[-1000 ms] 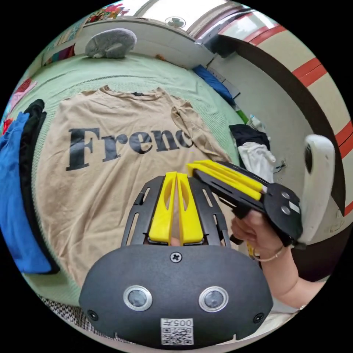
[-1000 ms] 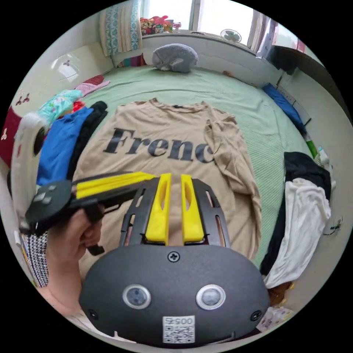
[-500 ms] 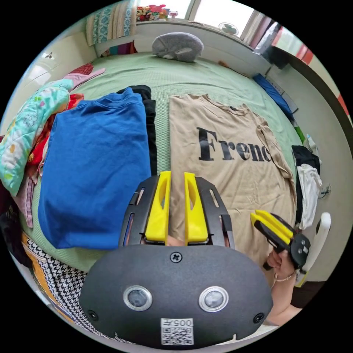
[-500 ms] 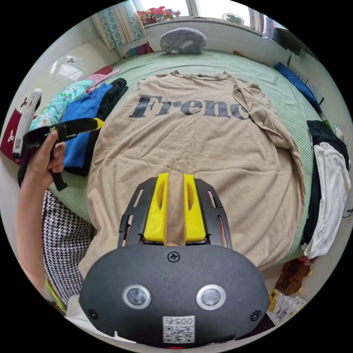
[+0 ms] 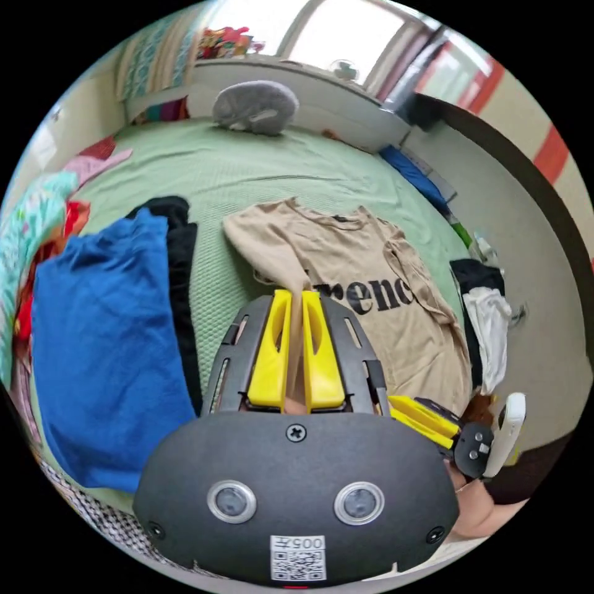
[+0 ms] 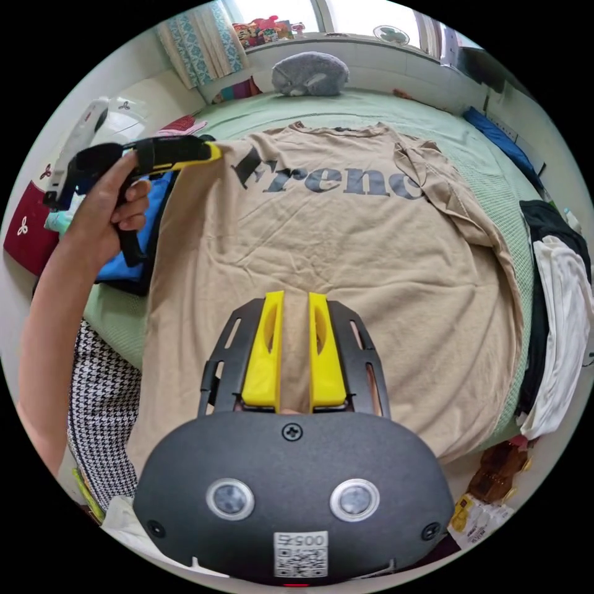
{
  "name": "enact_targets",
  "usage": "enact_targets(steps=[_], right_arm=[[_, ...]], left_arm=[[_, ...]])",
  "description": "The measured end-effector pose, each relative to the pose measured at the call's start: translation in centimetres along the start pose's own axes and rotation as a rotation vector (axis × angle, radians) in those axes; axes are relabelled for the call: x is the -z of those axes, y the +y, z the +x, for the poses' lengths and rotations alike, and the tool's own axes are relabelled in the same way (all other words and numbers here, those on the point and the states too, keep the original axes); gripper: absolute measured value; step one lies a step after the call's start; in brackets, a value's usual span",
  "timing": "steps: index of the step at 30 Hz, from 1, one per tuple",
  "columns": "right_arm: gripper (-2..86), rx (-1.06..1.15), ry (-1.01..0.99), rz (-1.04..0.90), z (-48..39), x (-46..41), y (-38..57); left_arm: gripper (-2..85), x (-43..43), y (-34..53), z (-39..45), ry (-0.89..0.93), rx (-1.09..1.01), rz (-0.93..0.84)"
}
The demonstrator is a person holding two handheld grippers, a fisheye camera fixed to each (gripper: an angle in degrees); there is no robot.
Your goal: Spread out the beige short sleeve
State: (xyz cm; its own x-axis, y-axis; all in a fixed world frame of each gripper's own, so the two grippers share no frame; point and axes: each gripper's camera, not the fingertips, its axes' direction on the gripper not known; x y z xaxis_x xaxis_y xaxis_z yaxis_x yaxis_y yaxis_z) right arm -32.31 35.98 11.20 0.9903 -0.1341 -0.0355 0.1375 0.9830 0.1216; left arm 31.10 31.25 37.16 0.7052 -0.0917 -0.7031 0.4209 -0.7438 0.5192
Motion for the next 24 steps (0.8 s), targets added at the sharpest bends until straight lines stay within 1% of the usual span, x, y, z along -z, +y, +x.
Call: enact_targets(steps=[2,5,7,9,12,14,15,17,20,22,24], right_arm=[[4.2,-0.003,-0.005,0.002,0.2,0.2,0.0],[4.1,-0.032,-0.016,0.007,0.8,0.5,-0.1],[4.0,-0.069,-0.014,0.010,1.5,1.0,-0.2],[4.2,-0.099,0.011,0.026,2.5,1.9,-0.7],[5.4,-0.051,-0.053,0.056,3.2,4.1,-3.6],[7.3,0.105,-0.085,0.059,1.1,5.4,-7.7],[7.8,0.147,-0.078,0.062,0.3,5.6,-8.7],[8.6,0.322,0.008,0.091,-4.0,5.5,-12.6],[7.0,0.472,0.104,0.096,-8.8,3.2,-17.3],[6.3,0.500,0.114,0.046,-10.7,0.7,-20.3],[6.1,0.473,0.109,-0.017,-11.7,-2.1,-23.2]], left_arm=[[4.8,-0.9,0.7,4.7,-0.051,-0.217,-0.078],[5.0,-3.2,2.3,7.5,-0.132,-0.331,-0.205],[5.2,-3.0,3.2,7.3,-0.135,-0.314,-0.199],[5.6,-1.7,4.0,6.1,-0.081,-0.267,-0.166],[6.7,0.7,5.5,3.4,0.013,-0.178,-0.127],[7.2,2.5,6.8,1.4,0.056,-0.121,-0.084],[7.3,3.0,7.2,1.0,0.056,-0.110,-0.075],[7.5,4.5,8.5,-0.5,0.032,-0.082,-0.042],[7.7,5.6,9.6,-2.3,0.067,-0.042,-0.025],[7.7,5.6,9.8,-3.3,0.095,-0.023,-0.026],[7.9,5.2,9.8,-3.7,0.137,-0.017,-0.041]])
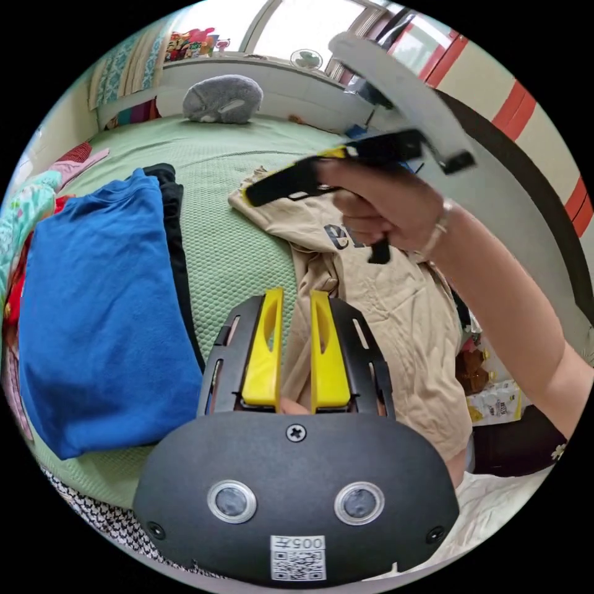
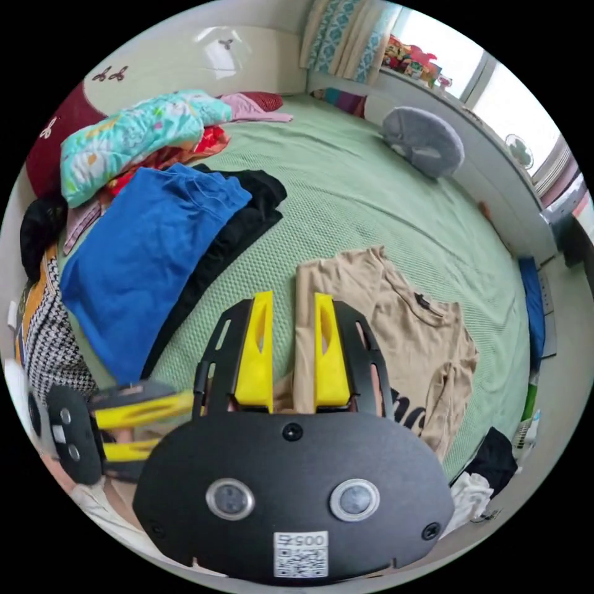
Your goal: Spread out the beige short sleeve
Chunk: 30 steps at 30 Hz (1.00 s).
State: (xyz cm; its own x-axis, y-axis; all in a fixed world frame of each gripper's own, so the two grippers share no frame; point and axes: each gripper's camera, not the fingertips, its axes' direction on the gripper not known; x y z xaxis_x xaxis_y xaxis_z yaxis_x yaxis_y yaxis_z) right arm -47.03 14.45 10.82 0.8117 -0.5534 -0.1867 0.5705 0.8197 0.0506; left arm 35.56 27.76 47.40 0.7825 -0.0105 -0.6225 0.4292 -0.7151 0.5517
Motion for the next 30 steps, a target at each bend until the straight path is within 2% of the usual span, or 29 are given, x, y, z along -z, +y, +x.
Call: enact_targets(steps=[3,6,8,11,15,18,20,22,30], right_arm=[[5.0,-0.112,0.021,-0.115,1.5,-4.2,-3.0],[1.3,-0.216,-0.063,-0.090,4.2,-4.3,-3.6],[-0.2,-0.221,-0.184,-0.049,6.5,-2.4,-4.0],[-0.9,-0.251,-0.228,0.087,10.7,3.2,-4.1],[-1.3,-0.335,-0.282,0.179,17.4,8.2,-2.0],[-0.1,-0.432,-0.252,0.120,22.4,8.2,1.0],[3.2,-0.560,-0.183,0.004,25.6,6.2,3.7],[4.4,-0.585,-0.116,-0.040,26.6,5.5,5.1],[8.1,-0.404,-0.197,-0.061,23.3,5.4,0.8]], left_arm=[[8.5,-0.9,-0.3,0.0,0.041,-0.014,-0.002],[8.4,-2.3,-0.5,-0.1,0.053,-0.018,-0.027],[7.4,-2.6,-0.1,-0.8,0.068,-0.019,-0.016],[4.1,-1.3,0.5,-2.4,0.144,0.012,0.017],[0.5,1.1,1.0,-2.5,0.090,-0.002,0.064],[1.1,2.0,1.4,-2.1,0.099,-0.034,0.055],[3.4,2.2,1.7,-1.9,0.065,-0.033,0.042],[5.2,2.4,1.8,-1.9,0.057,-0.020,0.041],[11.0,2.2,-1.4,-2.6,0.062,0.036,0.040]])
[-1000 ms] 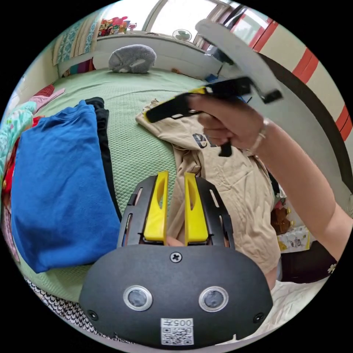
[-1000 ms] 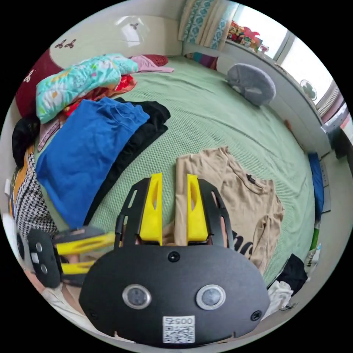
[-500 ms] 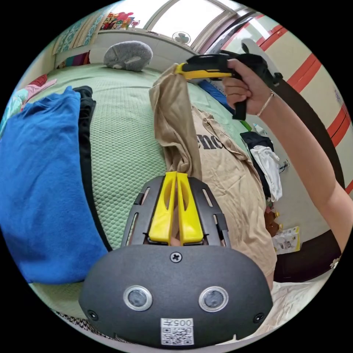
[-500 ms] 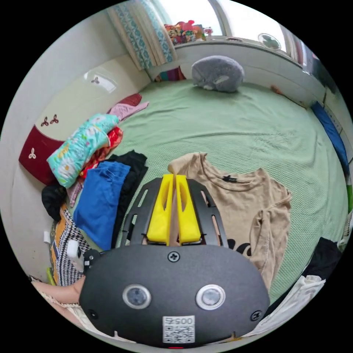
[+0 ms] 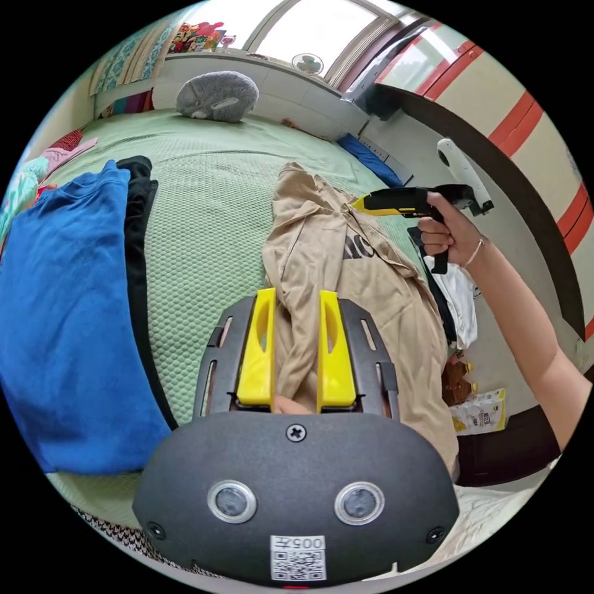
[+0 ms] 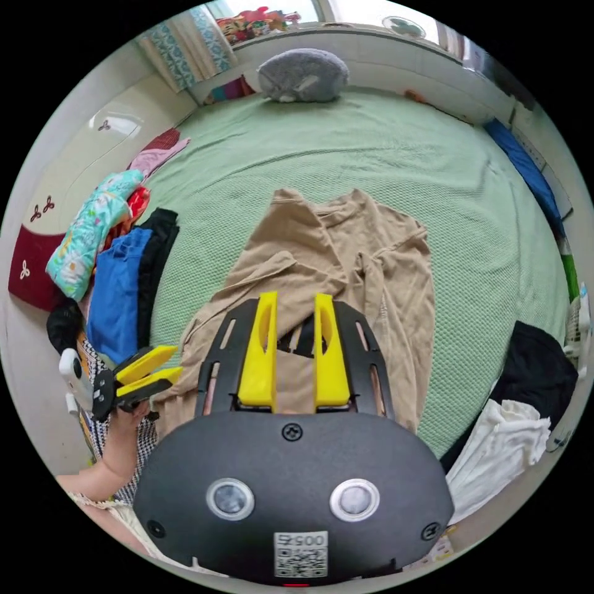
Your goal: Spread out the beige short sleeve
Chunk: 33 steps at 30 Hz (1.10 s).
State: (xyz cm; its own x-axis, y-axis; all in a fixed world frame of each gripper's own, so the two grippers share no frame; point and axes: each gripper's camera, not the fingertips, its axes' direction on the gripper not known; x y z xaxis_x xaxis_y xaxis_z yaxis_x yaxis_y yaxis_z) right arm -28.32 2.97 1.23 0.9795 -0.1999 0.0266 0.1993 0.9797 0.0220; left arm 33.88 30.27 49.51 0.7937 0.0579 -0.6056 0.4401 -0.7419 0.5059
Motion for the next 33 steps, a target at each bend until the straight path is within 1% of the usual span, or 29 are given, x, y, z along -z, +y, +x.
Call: enact_targets(steps=[3,5,10,14,16,19,21,23,26,28,31,33], right_arm=[[8.3,-0.006,-0.016,-0.039,-1.6,-1.6,-3.4],[8.4,-0.051,-0.029,-0.110,-1.9,-3.8,-6.0],[4.8,-0.085,0.097,-0.162,-2.0,-7.1,-8.7],[0.0,-0.051,0.118,-0.111,-2.3,-5.5,-8.9],[-1.0,-0.023,0.116,-0.079,-2.6,-4.1,-9.0],[-1.5,0.028,0.086,-0.035,-3.9,-1.0,-9.8],[-1.6,0.078,0.046,0.008,-5.6,1.1,-10.6],[-1.6,0.145,0.004,0.068,-8.8,3.6,-12.1],[-1.5,0.240,-0.035,0.144,-13.3,5.4,-14.1],[-1.4,0.258,-0.068,0.151,-15.3,5.6,-15.3],[-1.3,0.264,-0.124,0.145,-17.0,5.4,-16.5],[-1.3,0.267,-0.118,0.135,-17.0,4.9,-16.4]], left_arm=[[11.1,-1.2,-2.1,-0.2,-0.032,0.008,-0.033],[11.1,-2.3,-3.1,-0.3,-0.019,0.002,-0.087],[8.1,-2.0,-3.0,-1.2,-0.018,0.020,-0.078],[5.0,-1.3,-2.6,-2.5,0.085,0.019,-0.039],[4.6,-0.9,-2.4,-3.0,0.101,0.040,-0.029],[4.2,1.3,-2.0,-2.7,0.122,0.012,0.035],[4.1,3.4,-1.7,-2.4,0.079,0.013,0.075],[4.0,6.7,-1.3,-2.4,-0.023,0.034,0.147],[4.0,10.8,-0.6,-3.0,-0.120,0.066,0.263],[4.0,12.5,-0.2,-3.4,-0.186,0.092,0.308],[4.2,13.4,0.5,-3.5,-0.250,0.101,0.314],[4.3,12.6,0.9,-3.1,-0.253,0.080,0.286]])
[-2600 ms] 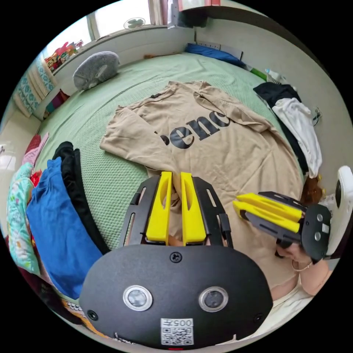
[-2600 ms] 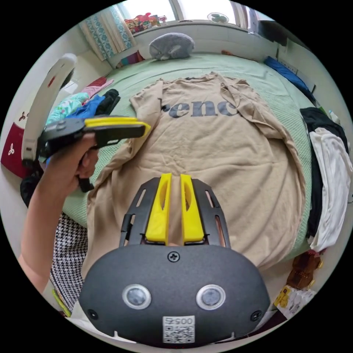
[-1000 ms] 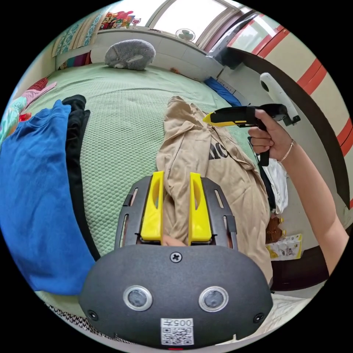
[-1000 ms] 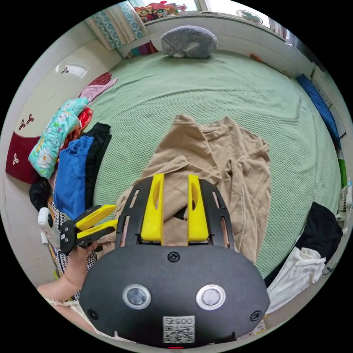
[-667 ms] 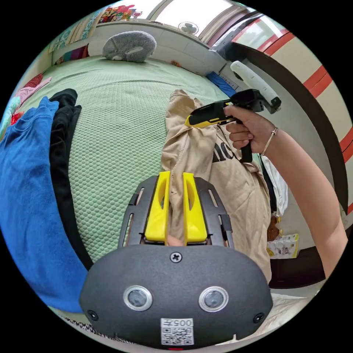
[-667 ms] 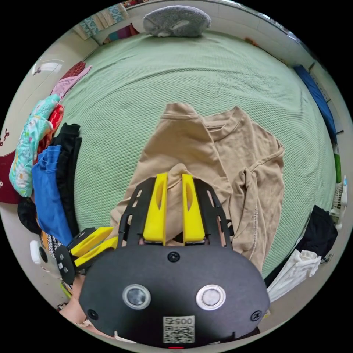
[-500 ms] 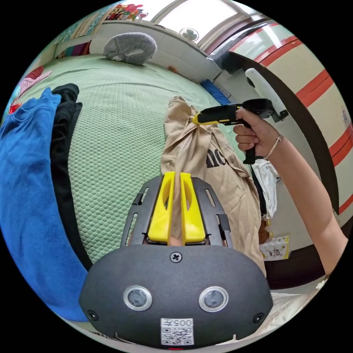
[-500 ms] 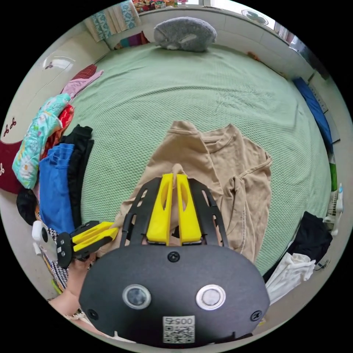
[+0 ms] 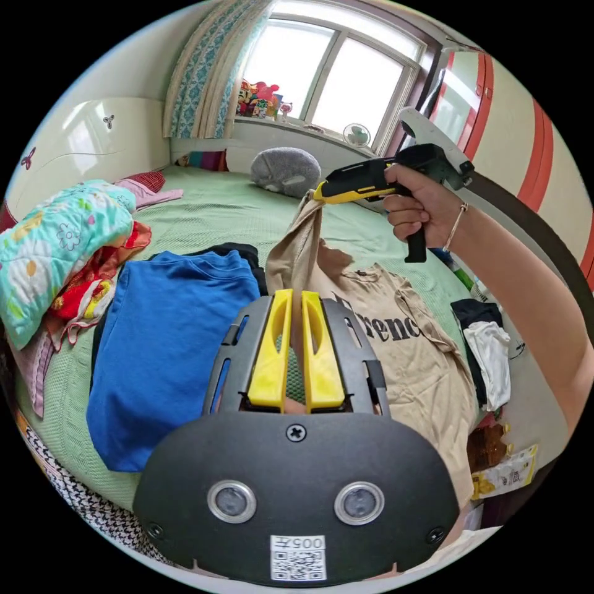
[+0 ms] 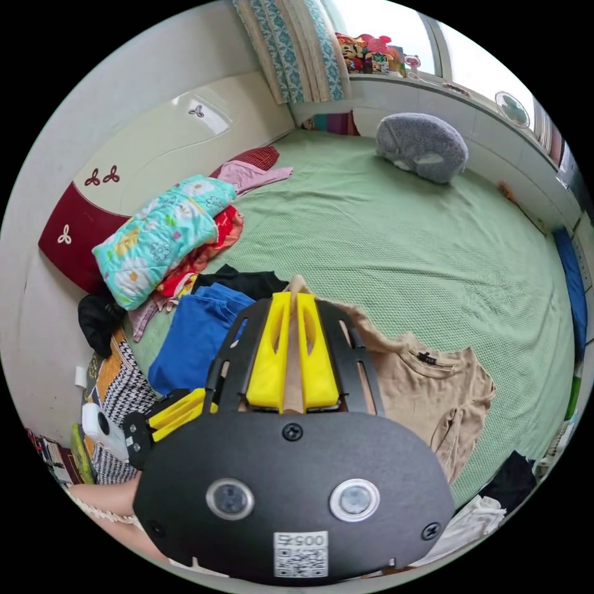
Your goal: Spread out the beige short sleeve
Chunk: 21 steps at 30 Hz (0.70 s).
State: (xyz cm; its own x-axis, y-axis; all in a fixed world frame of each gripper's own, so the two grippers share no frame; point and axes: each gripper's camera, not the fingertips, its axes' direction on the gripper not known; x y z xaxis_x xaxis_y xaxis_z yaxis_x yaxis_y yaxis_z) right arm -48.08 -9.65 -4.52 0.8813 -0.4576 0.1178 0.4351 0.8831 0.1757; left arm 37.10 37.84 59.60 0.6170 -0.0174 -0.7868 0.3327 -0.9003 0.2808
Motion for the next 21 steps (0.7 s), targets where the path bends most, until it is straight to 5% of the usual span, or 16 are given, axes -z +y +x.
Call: enact_targets(steps=[11,21], right_arm=[[4.0,-0.292,0.251,-0.275,15.6,-5.3,11.2],[5.2,-0.170,-0.041,-0.146,12.3,-5.4,10.6]], left_arm=[[6.4,-1.1,5.7,4.8,0.087,-0.096,-0.114],[7.7,-5.8,4.0,5.7,0.092,-0.087,-0.201]])
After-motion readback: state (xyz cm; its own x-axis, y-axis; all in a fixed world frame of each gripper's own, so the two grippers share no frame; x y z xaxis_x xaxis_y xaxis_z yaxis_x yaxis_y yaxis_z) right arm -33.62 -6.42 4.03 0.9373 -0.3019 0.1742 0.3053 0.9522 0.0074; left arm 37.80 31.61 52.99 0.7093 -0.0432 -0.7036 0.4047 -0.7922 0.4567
